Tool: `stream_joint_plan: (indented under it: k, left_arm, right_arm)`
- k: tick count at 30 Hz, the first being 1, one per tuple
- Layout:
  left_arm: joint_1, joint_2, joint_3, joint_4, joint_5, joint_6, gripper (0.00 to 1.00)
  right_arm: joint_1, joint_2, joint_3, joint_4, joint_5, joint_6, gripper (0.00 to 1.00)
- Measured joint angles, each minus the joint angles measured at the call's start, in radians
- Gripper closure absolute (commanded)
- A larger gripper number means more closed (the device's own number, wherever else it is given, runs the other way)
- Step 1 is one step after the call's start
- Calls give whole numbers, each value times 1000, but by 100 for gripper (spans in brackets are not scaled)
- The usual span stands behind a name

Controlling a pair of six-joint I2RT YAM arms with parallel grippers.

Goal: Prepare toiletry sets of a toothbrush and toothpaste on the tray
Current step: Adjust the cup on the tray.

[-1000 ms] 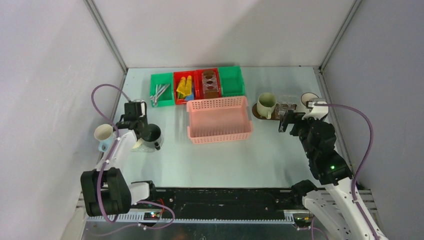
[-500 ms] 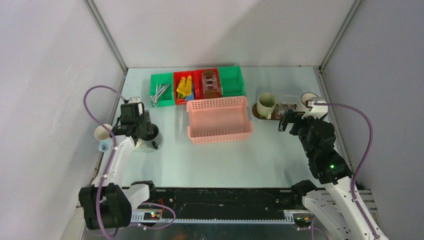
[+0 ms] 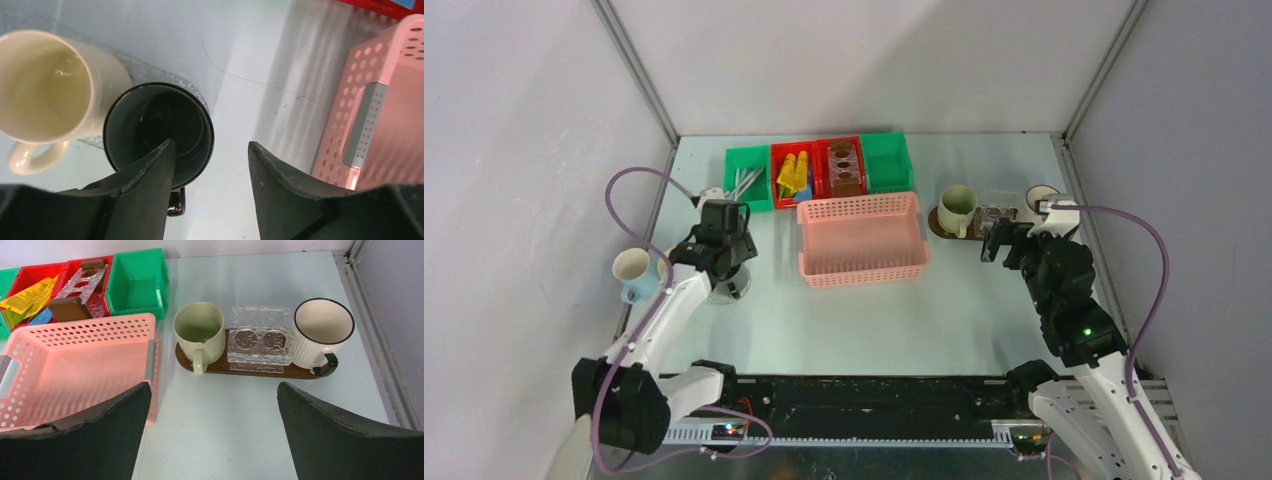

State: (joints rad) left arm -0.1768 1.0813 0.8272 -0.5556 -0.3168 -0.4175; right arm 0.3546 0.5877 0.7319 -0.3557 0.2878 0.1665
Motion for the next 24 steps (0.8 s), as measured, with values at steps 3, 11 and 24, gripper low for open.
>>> stream_joint_plan:
  k: [3,11,24]
  left_arm:
    - [-14,55,0,7,-47,-57,49]
    - [-24,181,0,61,-113,-143,83]
    - [-26,151,-20,77,-97,-66,100]
  right_arm:
    - [-2,-2,0,0,1,-3,1]
    - [-6,-11,0,-1,5,-14,1]
    - [-12,-10,0,-1,5,-21,0]
